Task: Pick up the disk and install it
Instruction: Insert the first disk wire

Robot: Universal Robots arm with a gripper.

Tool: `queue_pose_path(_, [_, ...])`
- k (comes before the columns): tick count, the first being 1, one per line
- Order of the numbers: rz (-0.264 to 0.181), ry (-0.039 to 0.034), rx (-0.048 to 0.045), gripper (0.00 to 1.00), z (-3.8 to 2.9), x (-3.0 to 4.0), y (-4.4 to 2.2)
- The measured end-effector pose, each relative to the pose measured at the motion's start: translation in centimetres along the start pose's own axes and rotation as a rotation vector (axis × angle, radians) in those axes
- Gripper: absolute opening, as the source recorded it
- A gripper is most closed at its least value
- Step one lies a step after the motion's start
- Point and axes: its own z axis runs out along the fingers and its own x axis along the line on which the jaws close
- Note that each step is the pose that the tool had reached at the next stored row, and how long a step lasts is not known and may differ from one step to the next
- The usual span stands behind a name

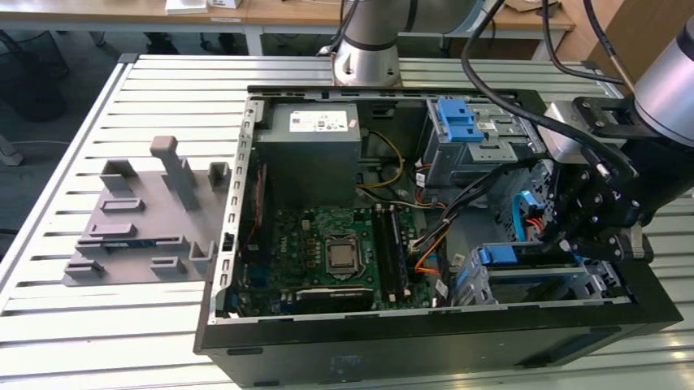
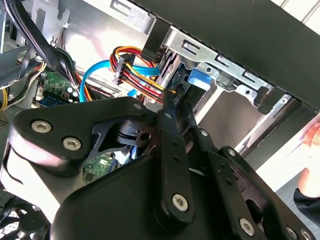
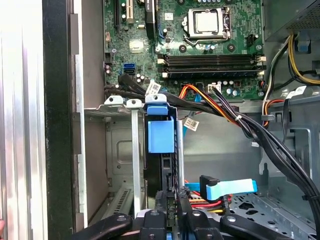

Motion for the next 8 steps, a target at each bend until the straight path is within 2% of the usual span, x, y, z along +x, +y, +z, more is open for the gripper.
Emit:
queue_pose_path(3, [0.0, 0.0004, 0.0, 0.24, -0.03, 0.0, 0.0])
queue_pose_path(8, [0.0, 0.0002, -0.0001, 0.24, -0.52, -0.01, 0.01])
